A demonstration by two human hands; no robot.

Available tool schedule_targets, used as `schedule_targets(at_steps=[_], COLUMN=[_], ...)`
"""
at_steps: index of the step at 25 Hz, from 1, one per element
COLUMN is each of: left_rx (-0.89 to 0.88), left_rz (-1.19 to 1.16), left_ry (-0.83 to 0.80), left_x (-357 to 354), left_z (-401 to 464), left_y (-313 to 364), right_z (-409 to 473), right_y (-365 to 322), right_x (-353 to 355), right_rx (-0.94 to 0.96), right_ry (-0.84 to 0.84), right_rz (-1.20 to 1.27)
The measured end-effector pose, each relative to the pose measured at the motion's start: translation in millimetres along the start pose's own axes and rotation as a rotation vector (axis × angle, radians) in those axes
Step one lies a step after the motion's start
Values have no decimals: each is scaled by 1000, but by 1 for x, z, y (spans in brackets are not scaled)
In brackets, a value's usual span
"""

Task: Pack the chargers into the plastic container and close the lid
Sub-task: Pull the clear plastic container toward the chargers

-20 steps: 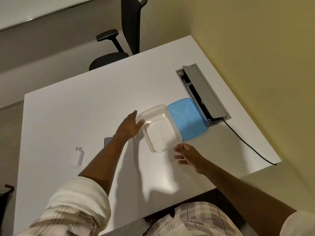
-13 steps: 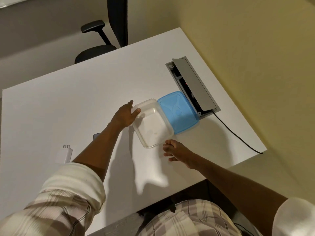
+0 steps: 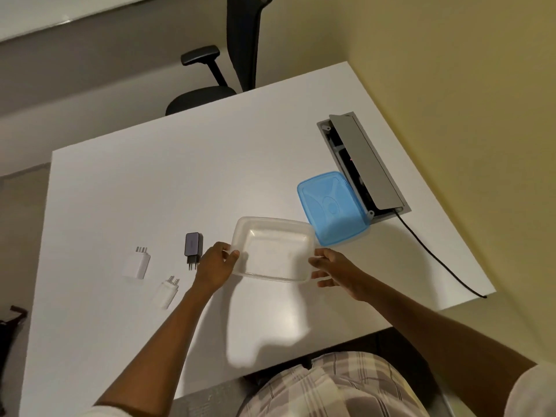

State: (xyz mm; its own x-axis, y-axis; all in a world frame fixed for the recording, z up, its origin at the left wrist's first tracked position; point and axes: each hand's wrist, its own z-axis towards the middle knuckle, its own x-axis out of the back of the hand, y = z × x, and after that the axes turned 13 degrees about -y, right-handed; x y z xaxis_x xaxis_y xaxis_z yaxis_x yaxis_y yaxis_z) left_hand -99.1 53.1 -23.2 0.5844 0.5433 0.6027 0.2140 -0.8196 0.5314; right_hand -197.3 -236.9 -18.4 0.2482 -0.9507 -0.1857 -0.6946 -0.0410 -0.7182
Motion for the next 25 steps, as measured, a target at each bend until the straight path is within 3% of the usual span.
schedule_targets(at_steps=[8, 20, 23, 25], left_rx=[101, 67, 32, 27], left_rz=[-313, -235, -179, -156], left_ry=[-3, -45, -75, -68], left_x=[-31, -30, -30, -28], left_z=[-44, -52, -59, -65], left_y=[-28, -35, -38, -46], right_z=[18, 26, 27, 26], right_y=[-15, -18, -18, -20], right_x=[1, -15, -21, -30], right_rx=[-28, -102, -80, 53], right_ry=[76, 220, 338, 521], right_rz=[-219, -388, -509, -602])
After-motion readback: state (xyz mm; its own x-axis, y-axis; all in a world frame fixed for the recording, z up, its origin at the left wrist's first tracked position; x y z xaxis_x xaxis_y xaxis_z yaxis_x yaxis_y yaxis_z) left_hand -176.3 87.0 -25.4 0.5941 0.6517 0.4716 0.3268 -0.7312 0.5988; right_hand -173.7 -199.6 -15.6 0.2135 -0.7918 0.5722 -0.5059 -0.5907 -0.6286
